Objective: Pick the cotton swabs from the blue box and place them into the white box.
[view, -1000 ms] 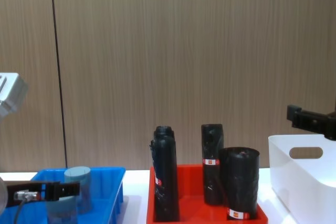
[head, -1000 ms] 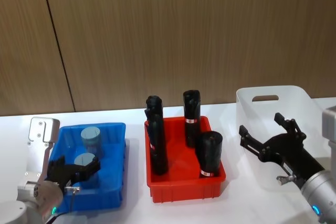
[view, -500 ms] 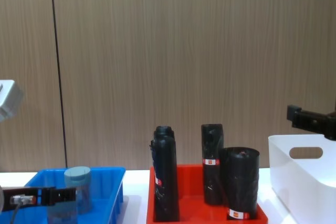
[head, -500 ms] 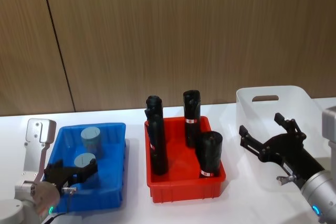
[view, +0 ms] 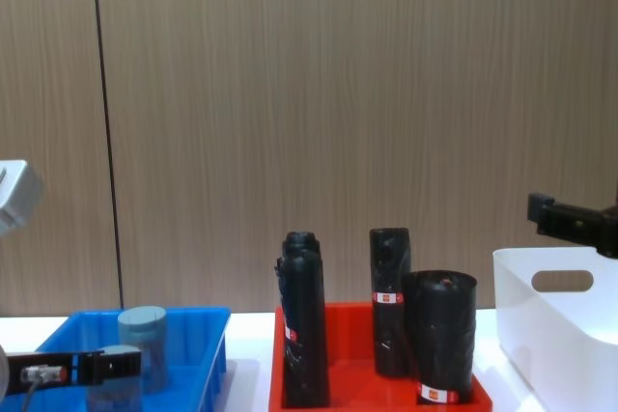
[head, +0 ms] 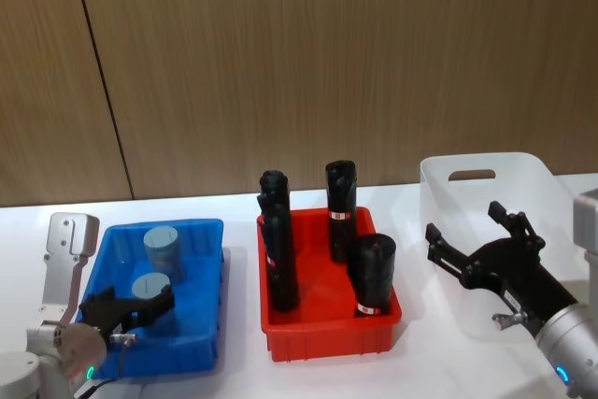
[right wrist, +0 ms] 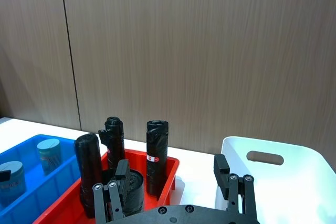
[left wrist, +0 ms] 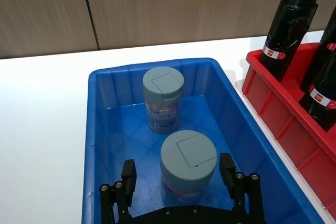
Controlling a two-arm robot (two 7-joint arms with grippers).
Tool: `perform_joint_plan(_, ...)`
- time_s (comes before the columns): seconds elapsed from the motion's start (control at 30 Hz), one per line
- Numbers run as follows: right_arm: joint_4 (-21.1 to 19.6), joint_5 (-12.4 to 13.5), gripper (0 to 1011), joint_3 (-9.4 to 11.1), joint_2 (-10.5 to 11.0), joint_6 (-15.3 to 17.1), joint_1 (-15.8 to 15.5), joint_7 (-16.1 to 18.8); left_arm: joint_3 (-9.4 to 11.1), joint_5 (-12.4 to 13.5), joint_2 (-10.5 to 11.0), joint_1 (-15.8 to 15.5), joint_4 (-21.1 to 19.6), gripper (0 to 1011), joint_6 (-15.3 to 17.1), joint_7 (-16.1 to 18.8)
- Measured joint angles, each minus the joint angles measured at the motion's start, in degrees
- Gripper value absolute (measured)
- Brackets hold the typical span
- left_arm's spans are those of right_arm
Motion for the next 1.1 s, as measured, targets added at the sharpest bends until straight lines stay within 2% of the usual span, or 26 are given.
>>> perform_joint_plan(0.4, 0.0, 0.0, 1002, 0.0, 0.0, 0.0, -0.01, 0.0, -0.17, 1.29, -0.28, -1.01, 2.12, 1004, -0.17, -1.91)
perform_joint_plan(0.9, 0.0, 0.0, 1002, 0.0, 0.0, 0.0, -0.01, 0.0, -0.27, 3.08, -0.54, -2.31, 4.72, 1003, -1.38, -5.95)
perform_joint_plan(1.07, 0.0, 0.0, 1002, 0.0, 0.0, 0.0, -0.01, 0.0, -0.3, 3.66, -0.62, -2.75, 5.49, 916, -1.85, -7.35)
perform_joint_plan(1.1, 0.0, 0.0, 1002, 0.0, 0.0, 0.0, 0.0, 0.0, -0.32, 3.82, -0.65, -2.88, 5.7, 869, -1.98, -7.7)
